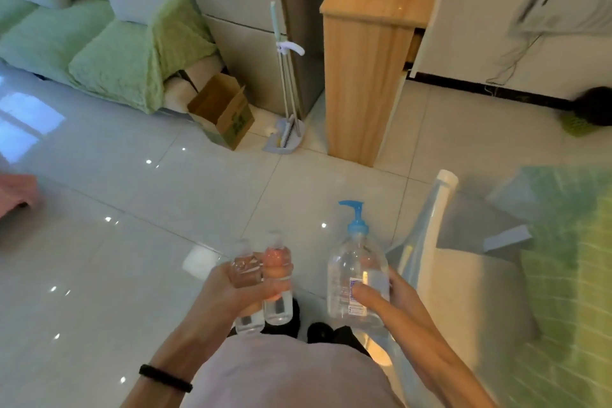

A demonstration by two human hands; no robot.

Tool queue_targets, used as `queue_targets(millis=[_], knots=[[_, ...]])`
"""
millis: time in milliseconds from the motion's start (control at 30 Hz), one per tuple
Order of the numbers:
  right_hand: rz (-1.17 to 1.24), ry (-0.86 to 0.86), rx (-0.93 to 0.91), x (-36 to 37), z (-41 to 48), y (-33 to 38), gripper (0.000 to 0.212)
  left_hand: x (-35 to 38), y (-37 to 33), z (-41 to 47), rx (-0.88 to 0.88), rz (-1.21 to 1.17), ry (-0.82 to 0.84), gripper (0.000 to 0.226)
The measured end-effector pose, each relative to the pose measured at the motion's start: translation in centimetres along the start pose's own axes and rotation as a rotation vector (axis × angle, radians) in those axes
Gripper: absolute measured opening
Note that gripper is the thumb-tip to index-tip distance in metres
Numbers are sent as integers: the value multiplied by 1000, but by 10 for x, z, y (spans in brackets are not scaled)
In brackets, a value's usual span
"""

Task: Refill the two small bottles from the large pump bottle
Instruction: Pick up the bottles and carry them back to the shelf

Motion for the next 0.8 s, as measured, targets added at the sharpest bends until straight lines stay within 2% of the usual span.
queue_targets(millis=[67, 267, 400, 500, 600, 800], knots=[[18, -37, 0, -5, 16, 7, 64, 1, -15, 29, 2, 29, 34, 45], [71, -161, -28, -4, 77, 49, 60, -16, -64, 123, 2, 108, 103, 48], [108, -232, -40, 2, 126, 82, 76, -34, -109, 185, 1, 110, 144, 51], [115, -276, -56, 5, 162, 116, 83, -44, -146, 226, 7, 84, 182, 43], [125, -326, -92, 6, 194, 148, 77, -51, -179, 268, -2, 95, 234, 27], [138, -396, -123, 1, 241, 201, 67, -46, -221, 338, -5, 140, 336, 26]])
Point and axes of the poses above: each hand's wrist, its own z-axis towards the middle knuckle, its own x-axis out of the palm, y = z × x, the point moved 10 cm from there along z, towards the middle knuckle, and after that the axes turned 3 degrees about z, right-handed, at the moved point
